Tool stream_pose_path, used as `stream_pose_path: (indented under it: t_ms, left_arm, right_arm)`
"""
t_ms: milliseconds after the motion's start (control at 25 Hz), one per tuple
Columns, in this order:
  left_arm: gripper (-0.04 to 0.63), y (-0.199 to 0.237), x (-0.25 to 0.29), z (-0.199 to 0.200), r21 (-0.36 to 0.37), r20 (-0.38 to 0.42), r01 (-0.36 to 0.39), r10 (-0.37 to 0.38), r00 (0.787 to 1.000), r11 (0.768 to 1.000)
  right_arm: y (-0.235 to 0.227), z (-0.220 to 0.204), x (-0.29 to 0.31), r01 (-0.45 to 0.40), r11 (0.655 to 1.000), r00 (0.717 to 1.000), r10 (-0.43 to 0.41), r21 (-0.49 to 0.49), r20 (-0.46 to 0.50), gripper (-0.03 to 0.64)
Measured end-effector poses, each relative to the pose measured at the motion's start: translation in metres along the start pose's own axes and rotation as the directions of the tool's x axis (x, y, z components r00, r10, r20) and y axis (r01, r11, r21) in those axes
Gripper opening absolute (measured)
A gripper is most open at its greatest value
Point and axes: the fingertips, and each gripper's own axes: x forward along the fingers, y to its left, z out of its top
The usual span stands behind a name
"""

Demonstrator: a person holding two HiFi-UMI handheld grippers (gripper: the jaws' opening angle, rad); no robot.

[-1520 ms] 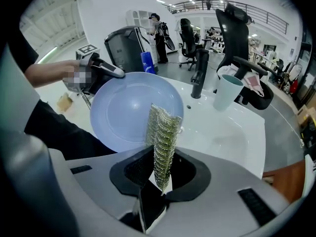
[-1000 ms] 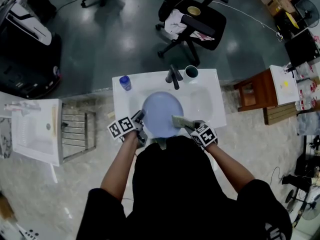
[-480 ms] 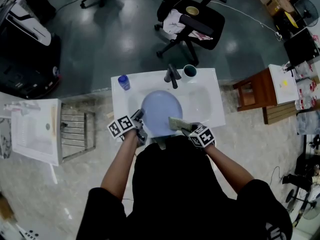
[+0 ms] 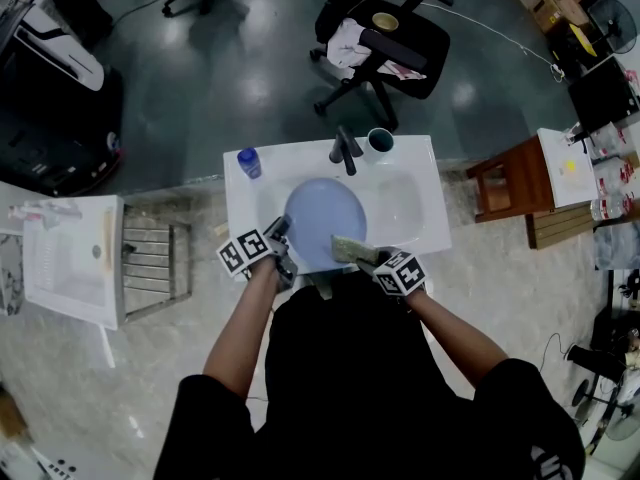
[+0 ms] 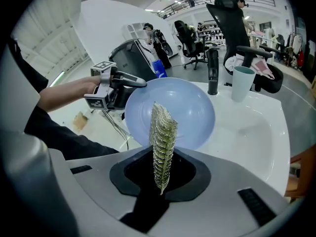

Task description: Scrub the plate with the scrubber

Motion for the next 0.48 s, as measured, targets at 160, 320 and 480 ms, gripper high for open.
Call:
stream_pose_path:
  t_ms: [160, 320, 480]
  left_arm:
    - [0.067, -0.001, -0.001, -0.002, 0.001, 0.003, 0.006, -0.006, 1.0, 1.0]
    - [0.067, -0.003, -0.003, -0.003, 0.007, 0.005, 0.01, -0.01, 1.0, 1.0]
    - [0.067, -0.005, -0.004, -0.005, 0.013, 0.007, 0.017, -0.017, 1.0, 1.0]
  right_arm:
    - [0.008, 0.004, 0.001, -0.019, 1.0, 1.0, 0.019, 0.006, 0.01, 0.066]
    - [0.018, 0.008, 0.002, -0.039, 0.999, 0.999, 0.039, 0.004, 0.02, 0.066]
    - [0.027, 0.014, 0.003, -0.063, 0.998, 0.998, 0.063, 0.003, 0.031, 0.066]
